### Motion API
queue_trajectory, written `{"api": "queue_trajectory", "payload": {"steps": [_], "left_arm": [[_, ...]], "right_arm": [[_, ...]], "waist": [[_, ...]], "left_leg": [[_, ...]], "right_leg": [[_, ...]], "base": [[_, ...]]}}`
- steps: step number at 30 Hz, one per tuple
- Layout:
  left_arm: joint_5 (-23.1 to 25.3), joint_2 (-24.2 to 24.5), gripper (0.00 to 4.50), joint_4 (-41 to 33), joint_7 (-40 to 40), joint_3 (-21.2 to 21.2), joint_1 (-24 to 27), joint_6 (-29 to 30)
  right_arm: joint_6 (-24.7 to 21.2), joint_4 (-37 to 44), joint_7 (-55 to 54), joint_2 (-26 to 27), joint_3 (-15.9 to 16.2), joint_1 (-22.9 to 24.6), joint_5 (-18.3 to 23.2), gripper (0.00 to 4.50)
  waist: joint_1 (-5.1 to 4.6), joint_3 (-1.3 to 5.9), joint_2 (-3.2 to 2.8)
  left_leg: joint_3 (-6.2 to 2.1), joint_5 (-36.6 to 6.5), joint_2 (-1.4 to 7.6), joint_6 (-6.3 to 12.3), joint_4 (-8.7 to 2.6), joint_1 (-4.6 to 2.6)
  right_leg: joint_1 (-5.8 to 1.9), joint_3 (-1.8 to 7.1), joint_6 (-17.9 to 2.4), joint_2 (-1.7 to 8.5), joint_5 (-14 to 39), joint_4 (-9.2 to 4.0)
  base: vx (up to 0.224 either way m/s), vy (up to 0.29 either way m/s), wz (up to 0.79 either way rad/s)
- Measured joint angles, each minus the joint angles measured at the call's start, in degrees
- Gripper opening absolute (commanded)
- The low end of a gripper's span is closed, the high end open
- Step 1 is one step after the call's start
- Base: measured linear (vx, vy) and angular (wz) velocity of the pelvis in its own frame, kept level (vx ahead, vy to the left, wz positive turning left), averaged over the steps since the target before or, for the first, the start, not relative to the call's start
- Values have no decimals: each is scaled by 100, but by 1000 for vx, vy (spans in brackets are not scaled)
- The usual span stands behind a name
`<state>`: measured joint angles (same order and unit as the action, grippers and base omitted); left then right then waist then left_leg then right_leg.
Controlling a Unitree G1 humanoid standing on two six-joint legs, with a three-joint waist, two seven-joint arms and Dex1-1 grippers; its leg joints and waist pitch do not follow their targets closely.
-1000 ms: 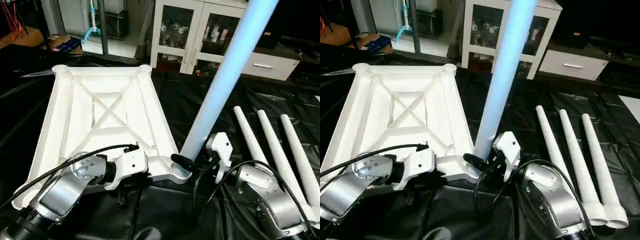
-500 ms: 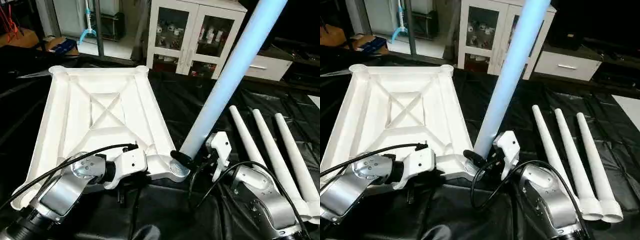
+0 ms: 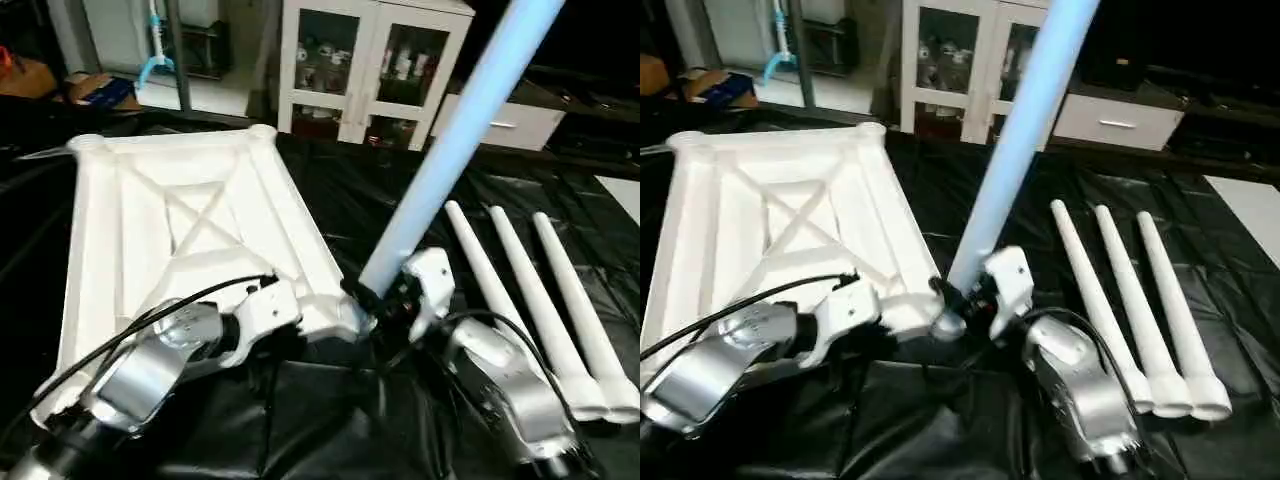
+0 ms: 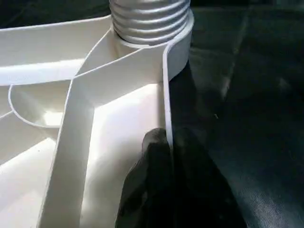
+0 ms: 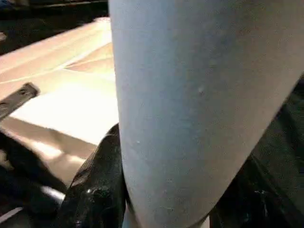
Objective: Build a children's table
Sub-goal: Insert table leg to table base
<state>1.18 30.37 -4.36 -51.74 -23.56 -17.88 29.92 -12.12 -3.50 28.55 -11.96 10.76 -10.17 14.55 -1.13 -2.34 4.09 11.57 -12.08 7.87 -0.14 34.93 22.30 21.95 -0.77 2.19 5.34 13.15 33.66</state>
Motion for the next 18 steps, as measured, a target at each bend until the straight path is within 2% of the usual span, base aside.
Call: {"api": "queue_trajectory", "payload": {"steps": [2, 9, 13, 18], "left_arm": [[60, -184, 0, 17, 216, 0, -103, 314], [354, -998, 0, 16, 1080, -8, -428, 1517], [493, -1506, 0, 13, 1642, -27, -633, 2202], [519, -1552, 0, -42, 1790, -106, -721, 2366]], "right_arm": [[-11, -177, -403, 152, 29, -199, -156, 186], [-414, -713, -1912, 665, -18, -818, -374, 186], [-473, -1030, -2992, 1089, -187, -1101, -497, 186], [-447, -1087, -3494, 1231, -187, -1188, -591, 186]], "waist": [[-30, -15, -2], [-176, -43, 55], [-186, -35, 93], [-158, -19, 125]], "left_leg": [[-8, 0, 0, 0, -1, 0], [-11, 0, -5, 0, 1, 16], [-10, 1, -5, -1, 2, 26], [-1, 8, -4, -9, 12, 38]], "right_leg": [[4, -9, 0, 0, 0, -23], [34, -5, -2, -2, -1, -68], [65, -5, -59, -2, -39, -61], [81, 5, -79, -1, -247, -58]], "base": [[0, 0, 0], [0, 0, 0], [0, 0, 0], [12, -9, 0]]}}
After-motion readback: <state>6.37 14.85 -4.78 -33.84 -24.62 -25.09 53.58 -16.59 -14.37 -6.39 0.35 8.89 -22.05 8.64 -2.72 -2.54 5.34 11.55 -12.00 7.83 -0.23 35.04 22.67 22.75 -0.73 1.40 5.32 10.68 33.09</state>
